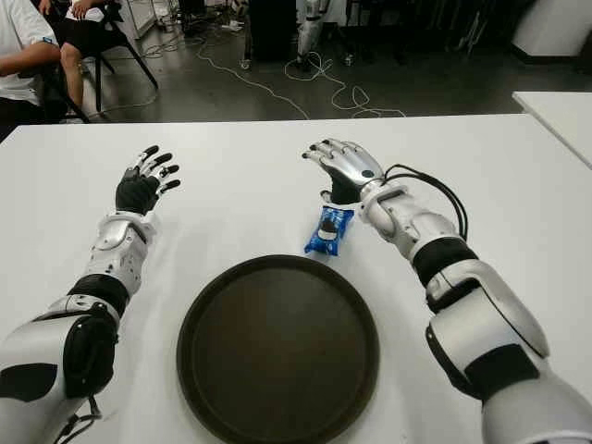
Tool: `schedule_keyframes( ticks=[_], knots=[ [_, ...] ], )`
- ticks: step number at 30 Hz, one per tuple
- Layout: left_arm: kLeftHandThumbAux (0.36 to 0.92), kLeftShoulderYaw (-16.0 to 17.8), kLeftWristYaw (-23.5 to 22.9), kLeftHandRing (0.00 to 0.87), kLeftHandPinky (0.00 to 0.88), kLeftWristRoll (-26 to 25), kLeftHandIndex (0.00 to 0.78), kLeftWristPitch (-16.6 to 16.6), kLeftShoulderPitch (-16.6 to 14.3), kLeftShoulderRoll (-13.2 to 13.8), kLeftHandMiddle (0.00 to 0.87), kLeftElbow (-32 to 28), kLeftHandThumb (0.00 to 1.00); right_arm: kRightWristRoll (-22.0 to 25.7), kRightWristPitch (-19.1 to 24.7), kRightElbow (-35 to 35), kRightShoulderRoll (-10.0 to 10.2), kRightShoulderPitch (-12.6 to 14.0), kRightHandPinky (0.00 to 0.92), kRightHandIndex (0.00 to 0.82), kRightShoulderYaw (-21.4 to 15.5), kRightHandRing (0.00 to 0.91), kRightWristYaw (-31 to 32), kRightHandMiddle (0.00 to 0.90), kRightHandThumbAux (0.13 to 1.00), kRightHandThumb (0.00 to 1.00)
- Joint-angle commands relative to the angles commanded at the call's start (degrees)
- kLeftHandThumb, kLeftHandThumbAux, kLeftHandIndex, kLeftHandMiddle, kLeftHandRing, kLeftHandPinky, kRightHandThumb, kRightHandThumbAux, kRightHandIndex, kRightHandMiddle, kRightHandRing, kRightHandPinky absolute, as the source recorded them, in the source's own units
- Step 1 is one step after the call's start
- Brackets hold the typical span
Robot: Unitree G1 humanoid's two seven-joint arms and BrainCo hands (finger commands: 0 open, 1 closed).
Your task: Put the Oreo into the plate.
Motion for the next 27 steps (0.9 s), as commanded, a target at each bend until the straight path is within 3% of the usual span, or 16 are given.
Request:
schedule_keyframes(
  ticks=[10, 17, 27],
  knots=[
    [0.790, -0.30, 0.42, 0.241, 0.294, 0.34, 0.166, -0.14, -0.02, -0.02, 0.230, 0.00, 0.119, -0.31, -0.46, 0.42, -0.19, -0.20, 0.161, 0.001, -0.43, 0.014, -1.76, 0.000, 0.844, 0.464],
    [0.785, -0.07, 0.13, 0.239, 0.305, -0.08, 0.164, 0.51, -0.20, 0.01, 0.224, 0.09, 0.120, -0.46, -0.40, 0.30, -0.44, -0.31, 0.086, 0.020, -0.36, 0.001, -2.56, 0.000, 0.870, 0.419],
    [0.782, 0.11, -0.11, 0.240, 0.304, -0.28, 0.162, 0.28, -0.10, -0.08, 0.221, -0.03, 0.118, 0.15, -1.31, -0.66, -1.68, -0.63, 0.003, 0.000, -0.75, 0.000, 0.16, 0.000, 0.821, 0.473]
  ],
)
